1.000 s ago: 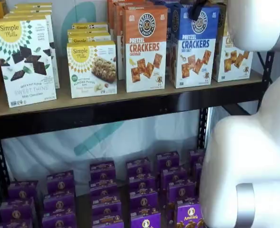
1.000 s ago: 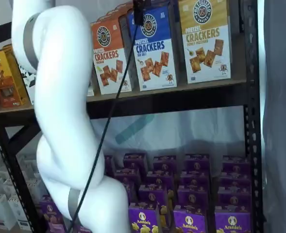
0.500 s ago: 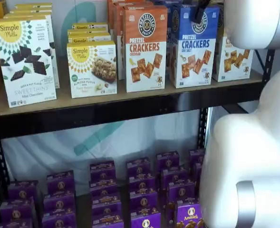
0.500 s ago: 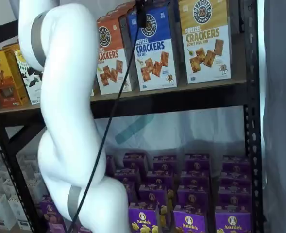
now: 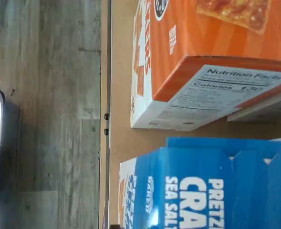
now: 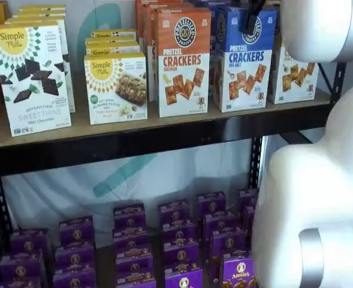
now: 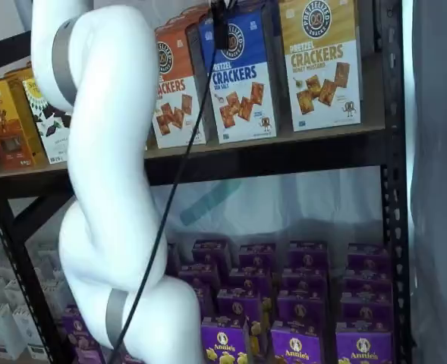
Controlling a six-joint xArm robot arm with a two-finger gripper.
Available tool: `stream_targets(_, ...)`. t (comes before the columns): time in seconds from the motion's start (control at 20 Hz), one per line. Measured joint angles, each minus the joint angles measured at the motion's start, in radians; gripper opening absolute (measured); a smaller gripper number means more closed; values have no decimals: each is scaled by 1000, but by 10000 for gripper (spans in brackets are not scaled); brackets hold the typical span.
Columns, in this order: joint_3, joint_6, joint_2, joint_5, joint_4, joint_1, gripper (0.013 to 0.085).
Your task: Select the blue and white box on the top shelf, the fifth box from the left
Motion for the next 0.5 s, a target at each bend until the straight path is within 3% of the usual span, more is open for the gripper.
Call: stream_targets(0.5, 22, 20, -1, -33, -37, 37, 850)
